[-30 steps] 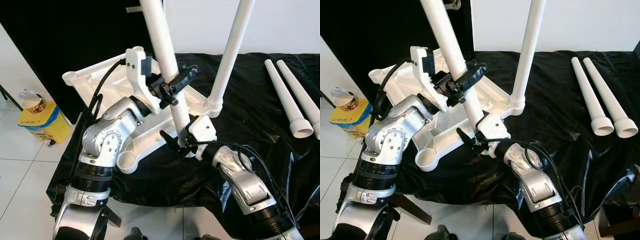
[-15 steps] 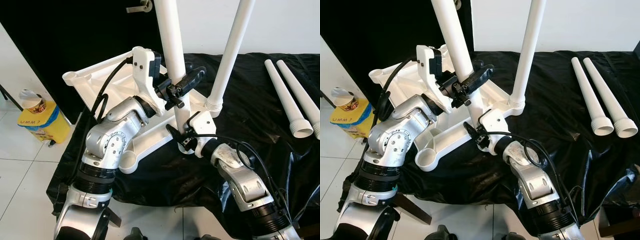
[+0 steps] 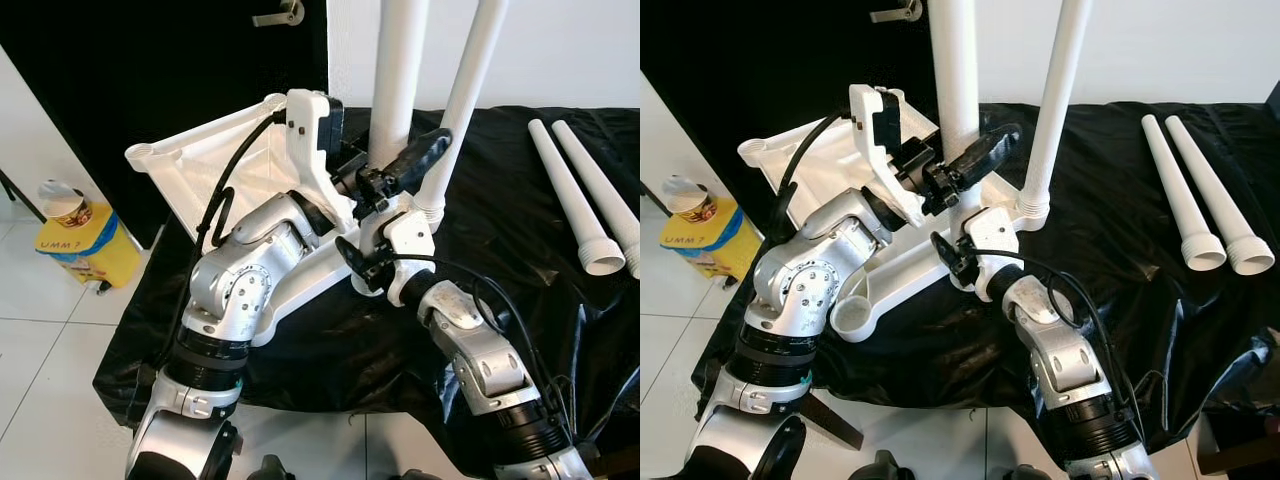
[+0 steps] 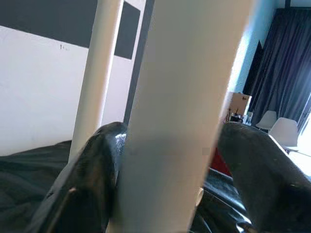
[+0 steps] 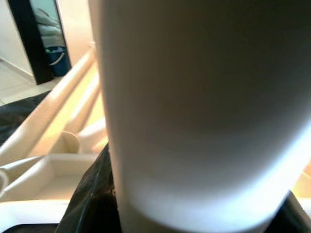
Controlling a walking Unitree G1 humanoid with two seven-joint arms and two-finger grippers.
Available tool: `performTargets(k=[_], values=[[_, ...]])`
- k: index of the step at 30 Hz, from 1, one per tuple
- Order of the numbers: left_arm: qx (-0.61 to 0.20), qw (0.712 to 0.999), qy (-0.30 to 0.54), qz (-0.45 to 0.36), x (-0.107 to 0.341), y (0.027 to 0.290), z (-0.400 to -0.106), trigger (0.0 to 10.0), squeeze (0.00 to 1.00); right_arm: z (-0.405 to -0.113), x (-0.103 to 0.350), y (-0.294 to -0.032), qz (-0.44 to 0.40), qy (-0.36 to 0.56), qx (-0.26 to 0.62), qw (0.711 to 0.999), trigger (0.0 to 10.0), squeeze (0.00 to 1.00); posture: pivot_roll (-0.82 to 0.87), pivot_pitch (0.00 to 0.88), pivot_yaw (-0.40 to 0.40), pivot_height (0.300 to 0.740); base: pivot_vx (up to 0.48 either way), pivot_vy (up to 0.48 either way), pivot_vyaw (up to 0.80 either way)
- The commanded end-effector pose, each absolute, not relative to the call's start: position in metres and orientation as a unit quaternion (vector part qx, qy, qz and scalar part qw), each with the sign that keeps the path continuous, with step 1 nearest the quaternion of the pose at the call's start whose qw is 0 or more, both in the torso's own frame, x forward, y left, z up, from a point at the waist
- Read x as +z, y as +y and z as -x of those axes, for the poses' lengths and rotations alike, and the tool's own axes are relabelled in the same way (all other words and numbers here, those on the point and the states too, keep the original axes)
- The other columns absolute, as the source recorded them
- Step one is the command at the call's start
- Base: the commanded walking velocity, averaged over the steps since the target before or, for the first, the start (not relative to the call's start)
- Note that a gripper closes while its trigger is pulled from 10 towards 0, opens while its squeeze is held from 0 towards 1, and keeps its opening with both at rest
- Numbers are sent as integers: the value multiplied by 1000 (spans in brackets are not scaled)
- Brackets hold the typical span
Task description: Building children table
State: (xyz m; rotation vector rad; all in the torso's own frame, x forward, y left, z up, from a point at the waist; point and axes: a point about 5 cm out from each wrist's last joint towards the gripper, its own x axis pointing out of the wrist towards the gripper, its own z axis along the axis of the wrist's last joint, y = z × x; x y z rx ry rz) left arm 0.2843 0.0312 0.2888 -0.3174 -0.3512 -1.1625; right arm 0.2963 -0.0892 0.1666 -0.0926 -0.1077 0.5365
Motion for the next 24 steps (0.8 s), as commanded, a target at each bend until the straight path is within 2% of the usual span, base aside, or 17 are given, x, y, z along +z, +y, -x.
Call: performTargets(k=[1,11,18,22,24], values=[[-535,813,-174,148,293,33,-288,10000,0,-300,167,-90,34,-45,254,965,10000,0,11,0,28,740,0,0,0],[-424,853,-213,218,302,63,-309,10000,0,-310,168,-101,5,-42,190,981,10000,0,15,0,22,740,0,0,0],[-398,872,-206,198,291,75,-312,10000,0,-314,168,-114,-6,-44,146,988,10000,0,19,0,13,740,0,0,0],[-368,895,-189,170,275,85,-314,10000,0,-315,170,-123,-3,-55,119,991,10000,0,19,0,6,740,0,0,0],[-368,895,-189,170,275,85,-314,10000,0,-315,170,-123,-3,-55,119,991,10000,0,19,0,6,740,0,0,0]])
